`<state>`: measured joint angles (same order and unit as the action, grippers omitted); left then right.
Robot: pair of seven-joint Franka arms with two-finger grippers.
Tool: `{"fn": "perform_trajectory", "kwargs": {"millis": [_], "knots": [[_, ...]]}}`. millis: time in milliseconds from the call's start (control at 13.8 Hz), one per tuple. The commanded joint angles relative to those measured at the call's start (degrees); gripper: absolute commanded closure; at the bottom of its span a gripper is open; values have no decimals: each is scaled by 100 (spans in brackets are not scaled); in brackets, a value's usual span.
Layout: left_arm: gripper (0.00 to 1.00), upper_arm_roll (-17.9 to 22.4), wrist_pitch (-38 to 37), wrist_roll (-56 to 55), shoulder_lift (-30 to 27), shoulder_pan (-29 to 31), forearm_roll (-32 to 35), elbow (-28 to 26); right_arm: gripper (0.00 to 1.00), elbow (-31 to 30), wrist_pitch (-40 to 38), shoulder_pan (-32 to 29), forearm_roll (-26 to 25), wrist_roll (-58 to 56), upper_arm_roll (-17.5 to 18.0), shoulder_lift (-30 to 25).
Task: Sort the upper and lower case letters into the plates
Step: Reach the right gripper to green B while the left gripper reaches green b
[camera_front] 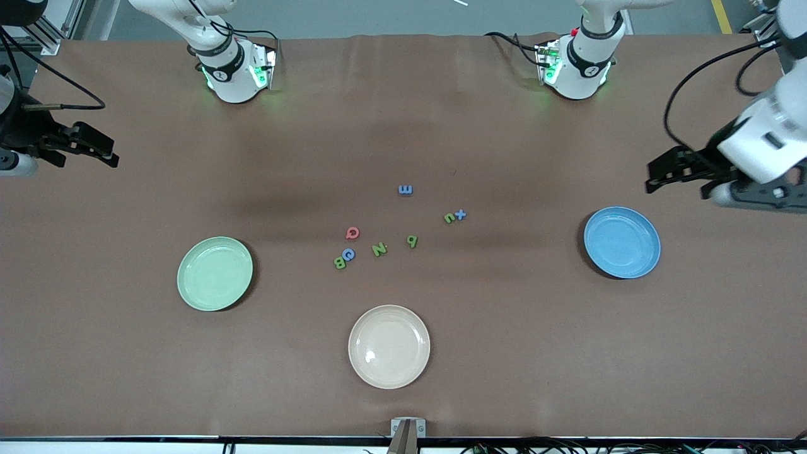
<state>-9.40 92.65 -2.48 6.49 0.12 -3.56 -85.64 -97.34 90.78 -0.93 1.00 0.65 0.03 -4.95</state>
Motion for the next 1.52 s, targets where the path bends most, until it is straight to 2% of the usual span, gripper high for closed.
{"fn": "perform_trajectory", "kwargs": {"millis": [0, 361, 650, 795, 1012, 1228, 1445], "knots": [[0, -35, 42, 29, 264, -265, -84, 47, 0, -31, -8, -13, -73, 120, 15, -147], [0, -71, 455, -295, 722, -907, -295, 4, 0, 163, 27, -21, -65, 119, 15, 222], [0, -62, 1042, -1795, 898, -1653, -286, -365, 0, 444, 238, -223, -3, 32, -20, 1099], [0, -62, 1473, -2394, 1169, -2101, -277, -418, 0, 689, 475, -328, -21, -38, -20, 1714], [0, -62, 2088, -2766, 1661, -2427, -260, -392, 0, 682, 729, -338, 32, 22, -11, 1900], [2, -62, 2485, -2775, 2101, -2560, -242, -366, 0, 655, 1073, -180, 479, 697, -3, 2295], [4, -53, 2845, -2792, 2488, -2666, -216, -366, 0, 594, 1371, 293, 621, 2608, 6, 2551]]}}
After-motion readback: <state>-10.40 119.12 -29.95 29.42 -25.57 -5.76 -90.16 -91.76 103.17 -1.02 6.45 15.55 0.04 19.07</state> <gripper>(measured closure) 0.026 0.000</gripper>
